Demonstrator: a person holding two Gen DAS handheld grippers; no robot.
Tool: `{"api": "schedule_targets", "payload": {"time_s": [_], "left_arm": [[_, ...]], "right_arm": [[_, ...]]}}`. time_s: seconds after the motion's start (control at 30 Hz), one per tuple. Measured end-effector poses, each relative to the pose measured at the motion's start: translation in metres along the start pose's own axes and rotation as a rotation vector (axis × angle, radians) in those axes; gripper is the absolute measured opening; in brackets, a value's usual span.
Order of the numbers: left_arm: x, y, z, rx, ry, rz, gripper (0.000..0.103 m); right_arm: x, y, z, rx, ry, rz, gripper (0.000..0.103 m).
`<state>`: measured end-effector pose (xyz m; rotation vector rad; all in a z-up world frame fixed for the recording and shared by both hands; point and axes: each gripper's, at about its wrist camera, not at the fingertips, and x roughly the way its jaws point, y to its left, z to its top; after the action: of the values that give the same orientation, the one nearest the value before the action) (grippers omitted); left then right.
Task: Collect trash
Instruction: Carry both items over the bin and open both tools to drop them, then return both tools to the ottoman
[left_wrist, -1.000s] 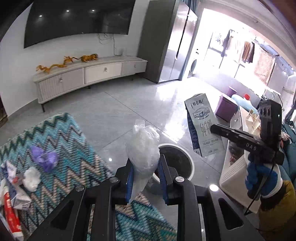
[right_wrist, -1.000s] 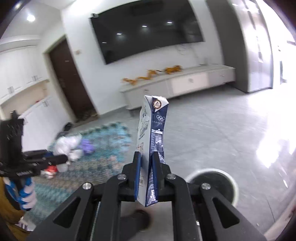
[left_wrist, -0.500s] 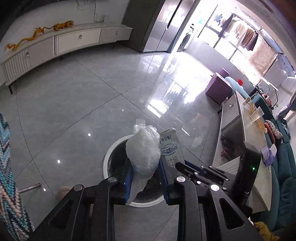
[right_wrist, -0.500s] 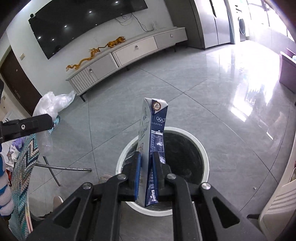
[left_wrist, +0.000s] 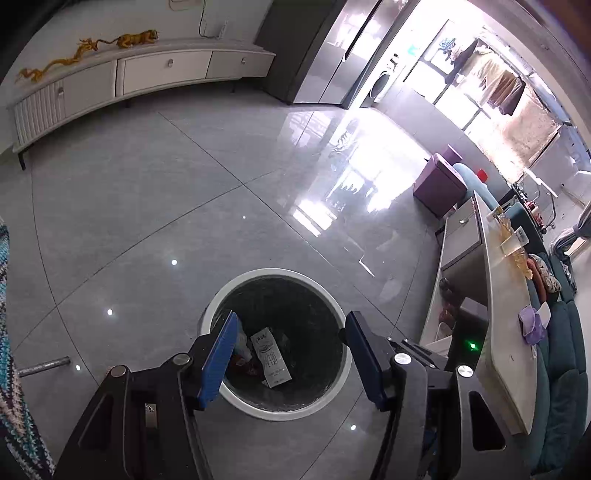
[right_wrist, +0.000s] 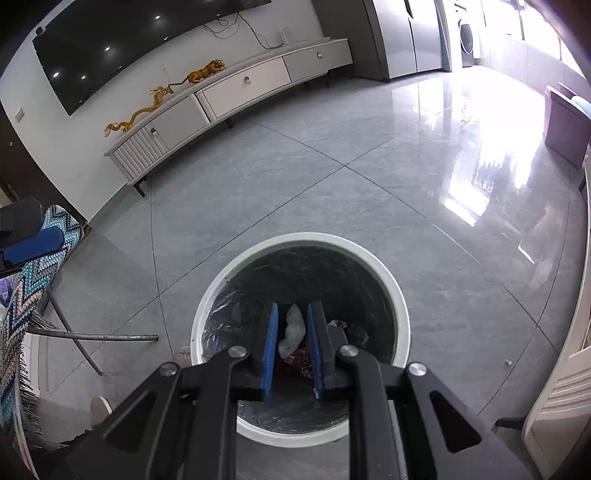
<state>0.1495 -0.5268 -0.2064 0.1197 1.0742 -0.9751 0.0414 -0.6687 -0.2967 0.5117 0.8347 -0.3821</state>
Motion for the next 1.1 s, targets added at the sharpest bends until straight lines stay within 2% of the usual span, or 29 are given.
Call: {"api": "schedule_targets", "payload": {"time_s": [0.17,0.27,0.33,0.37,0.63,0.93,1.1], "left_arm": [[-0.046,-0.013,-0.009,0.031,-0.077,0.003,0.057],[-0.079,-0.017,-0.016,0.053,-0.096,-0.004,0.057],[-0.102,-0.016,-0.022,0.066,-0.119,0.009,0.057],[-0.114,-0.016,-0.026,0.072,-0.13,0.022,0.057],[-0.202,0.016,-0.068,0.046,-0.215,0.1,0.058],[-0.306,0.079,-0.144,-0.009,-0.341,0.279,0.058],[-0.364,0.125,-0.193,-0.088,-0.406,0.405,0.058]], "right_arm": [[-0.05,0.014,0.007,-0.032,-0.084,-0.021,0.016],[-0.083,0.025,0.014,-0.056,-0.138,-0.028,0.019],[-0.106,0.038,0.016,-0.074,-0.174,-0.017,0.037],[-0.117,0.046,0.017,-0.087,-0.19,-0.008,0.04],[-0.182,0.123,0.014,-0.214,-0.266,0.078,0.042],[-0.228,0.224,0.003,-0.358,-0.305,0.21,0.042],[-0.237,0.277,-0.01,-0.427,-0.296,0.305,0.042]]}}
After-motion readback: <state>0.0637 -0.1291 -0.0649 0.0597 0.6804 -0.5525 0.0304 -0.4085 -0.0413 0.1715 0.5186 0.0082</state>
